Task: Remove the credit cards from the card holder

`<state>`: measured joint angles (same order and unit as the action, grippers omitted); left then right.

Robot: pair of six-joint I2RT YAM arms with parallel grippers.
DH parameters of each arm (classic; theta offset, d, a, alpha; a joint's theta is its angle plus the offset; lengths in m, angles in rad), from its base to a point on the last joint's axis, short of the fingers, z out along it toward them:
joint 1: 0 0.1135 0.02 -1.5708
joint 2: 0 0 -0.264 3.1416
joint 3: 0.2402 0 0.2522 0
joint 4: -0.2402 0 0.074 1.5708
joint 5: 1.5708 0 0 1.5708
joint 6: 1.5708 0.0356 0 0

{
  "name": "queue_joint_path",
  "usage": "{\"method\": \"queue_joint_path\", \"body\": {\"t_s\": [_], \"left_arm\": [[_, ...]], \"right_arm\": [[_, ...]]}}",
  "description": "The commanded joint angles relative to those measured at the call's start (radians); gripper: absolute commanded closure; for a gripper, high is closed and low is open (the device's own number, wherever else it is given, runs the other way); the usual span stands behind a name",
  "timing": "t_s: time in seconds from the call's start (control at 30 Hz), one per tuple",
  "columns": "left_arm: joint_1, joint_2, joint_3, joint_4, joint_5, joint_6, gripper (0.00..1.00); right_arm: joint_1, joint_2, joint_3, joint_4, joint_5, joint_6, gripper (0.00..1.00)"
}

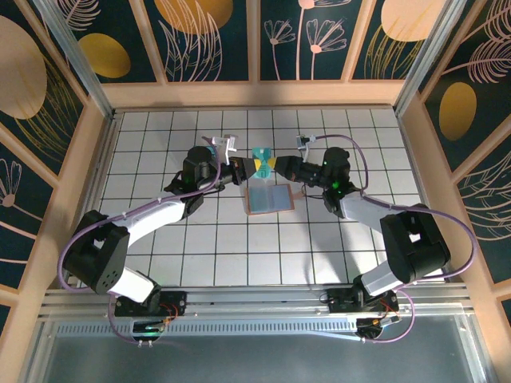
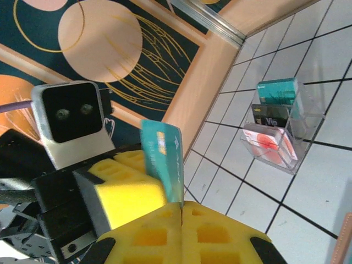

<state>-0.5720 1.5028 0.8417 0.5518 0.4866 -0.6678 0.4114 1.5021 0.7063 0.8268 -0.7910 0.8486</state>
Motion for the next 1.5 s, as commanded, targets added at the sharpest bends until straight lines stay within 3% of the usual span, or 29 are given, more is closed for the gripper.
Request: {"method": "queue_joint_path", "body": {"t_s": [0.0,0.13,0.3,0.43,0.53,0.67,0.97,1.17,1.47], "left_arm": [[-0.003,0.001,0.021,-0.005,0.041,0.049,1.00],[0.000,0.013,0.048,-0.055,0.068,0.096,1.00],[0.005,-0.004,0.086,-0.152,0.055,0.210,1.00],[0.016,-0.050,0.158,-0.353,-0.078,0.445,1.00],[0.031,-0.050,0.228,-0.506,-0.202,0.638,1.00],[0.065,-0.014,0.303,-0.639,-0.339,0.876,1.00],[0.173,0.061,0.390,-0.755,-0.379,1.313,1.00],[0.257,0.173,0.516,-0.879,-0.329,1.473,1.00],[0.340,0.339,0.648,-0.985,-0.272,1.604,1.00]], "right_arm": [[0.017,0.000,0.027,0.067,-0.048,0.009,1.00],[0.016,-0.002,0.028,0.062,-0.048,0.003,0.98],[0.005,-0.028,0.037,-0.022,-0.018,-0.043,0.66],[-0.007,-0.093,0.054,-0.239,0.091,-0.155,0.46],[-0.008,-0.146,0.068,-0.395,0.195,-0.233,0.40],[-0.009,-0.213,0.073,-0.519,0.297,-0.284,0.36],[-0.012,-0.308,0.065,-0.635,0.432,-0.316,0.34],[-0.017,-0.343,0.068,-0.690,0.495,-0.318,0.34],[-0.029,-0.357,0.087,-0.749,0.545,-0.318,0.33]]}}
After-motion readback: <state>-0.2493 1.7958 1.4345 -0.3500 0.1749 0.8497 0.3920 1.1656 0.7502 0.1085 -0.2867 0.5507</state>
